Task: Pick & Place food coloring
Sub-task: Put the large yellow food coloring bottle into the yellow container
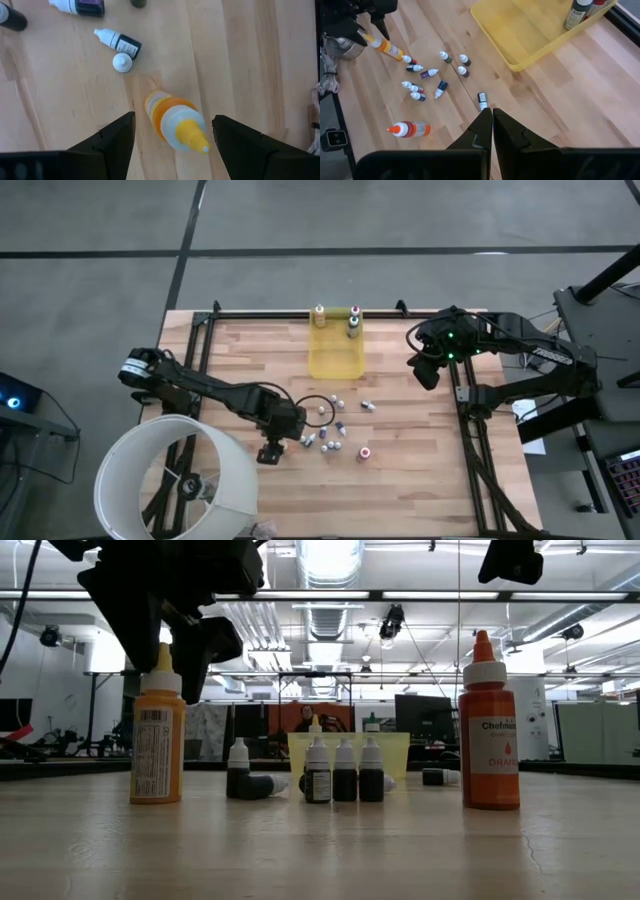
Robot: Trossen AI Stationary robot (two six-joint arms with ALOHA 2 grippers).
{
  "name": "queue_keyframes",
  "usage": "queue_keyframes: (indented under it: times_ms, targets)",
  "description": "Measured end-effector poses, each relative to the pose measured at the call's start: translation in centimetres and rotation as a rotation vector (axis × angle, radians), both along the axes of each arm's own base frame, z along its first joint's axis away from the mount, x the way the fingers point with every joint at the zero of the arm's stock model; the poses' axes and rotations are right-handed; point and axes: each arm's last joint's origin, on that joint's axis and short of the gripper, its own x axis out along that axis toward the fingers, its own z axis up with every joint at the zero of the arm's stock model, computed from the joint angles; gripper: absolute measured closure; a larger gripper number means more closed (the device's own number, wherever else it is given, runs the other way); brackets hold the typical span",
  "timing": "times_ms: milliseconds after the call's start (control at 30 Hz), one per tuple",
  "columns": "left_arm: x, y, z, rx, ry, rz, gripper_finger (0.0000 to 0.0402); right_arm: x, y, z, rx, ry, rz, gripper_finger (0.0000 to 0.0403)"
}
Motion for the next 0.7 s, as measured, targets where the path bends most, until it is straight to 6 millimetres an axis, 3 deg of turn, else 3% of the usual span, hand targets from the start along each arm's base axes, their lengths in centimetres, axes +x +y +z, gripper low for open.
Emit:
queue_keyframes:
  times_ms: [700]
  targets:
    - [-0.08,-0.06,-0.05,-0.025,0.014,0.013,0.0166,-0.01,-0.06,0.00,-0.015,0.003,-0.013,0.0394]
